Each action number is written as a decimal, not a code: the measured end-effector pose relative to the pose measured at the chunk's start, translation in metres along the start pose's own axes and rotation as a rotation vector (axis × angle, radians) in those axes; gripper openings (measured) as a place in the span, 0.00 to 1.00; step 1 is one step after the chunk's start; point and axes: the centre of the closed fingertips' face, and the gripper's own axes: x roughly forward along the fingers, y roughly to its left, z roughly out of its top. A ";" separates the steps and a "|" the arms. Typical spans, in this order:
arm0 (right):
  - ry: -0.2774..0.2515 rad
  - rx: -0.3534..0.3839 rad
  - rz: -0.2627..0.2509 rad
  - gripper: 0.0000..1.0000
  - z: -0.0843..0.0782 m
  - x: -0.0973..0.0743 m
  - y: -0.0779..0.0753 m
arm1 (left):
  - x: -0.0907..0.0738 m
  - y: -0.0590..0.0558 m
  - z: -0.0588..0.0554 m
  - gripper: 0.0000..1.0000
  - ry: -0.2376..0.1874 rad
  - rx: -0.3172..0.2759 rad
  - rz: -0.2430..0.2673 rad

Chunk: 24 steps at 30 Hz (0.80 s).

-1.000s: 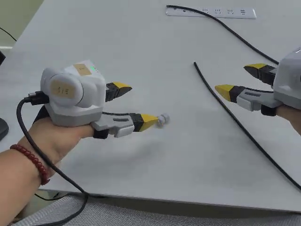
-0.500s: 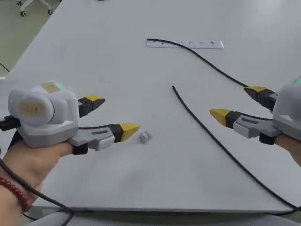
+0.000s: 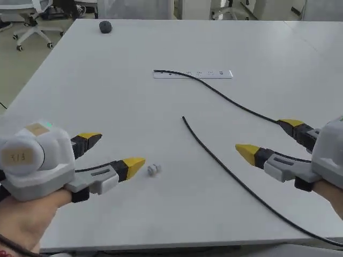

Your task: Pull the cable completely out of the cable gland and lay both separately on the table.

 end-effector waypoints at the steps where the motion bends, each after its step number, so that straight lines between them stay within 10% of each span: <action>1: 0.012 0.011 -0.009 0.67 -0.003 -0.003 0.001 | -0.002 0.001 0.000 0.67 -0.005 -0.017 0.020; 10: 0.008 -0.008 -0.017 0.67 -0.007 -0.008 0.009 | -0.001 -0.012 -0.014 0.68 0.025 0.015 0.039; 24: 0.014 -0.053 -0.023 0.63 -0.011 -0.002 0.010 | -0.004 0.004 -0.017 0.70 0.022 0.021 0.100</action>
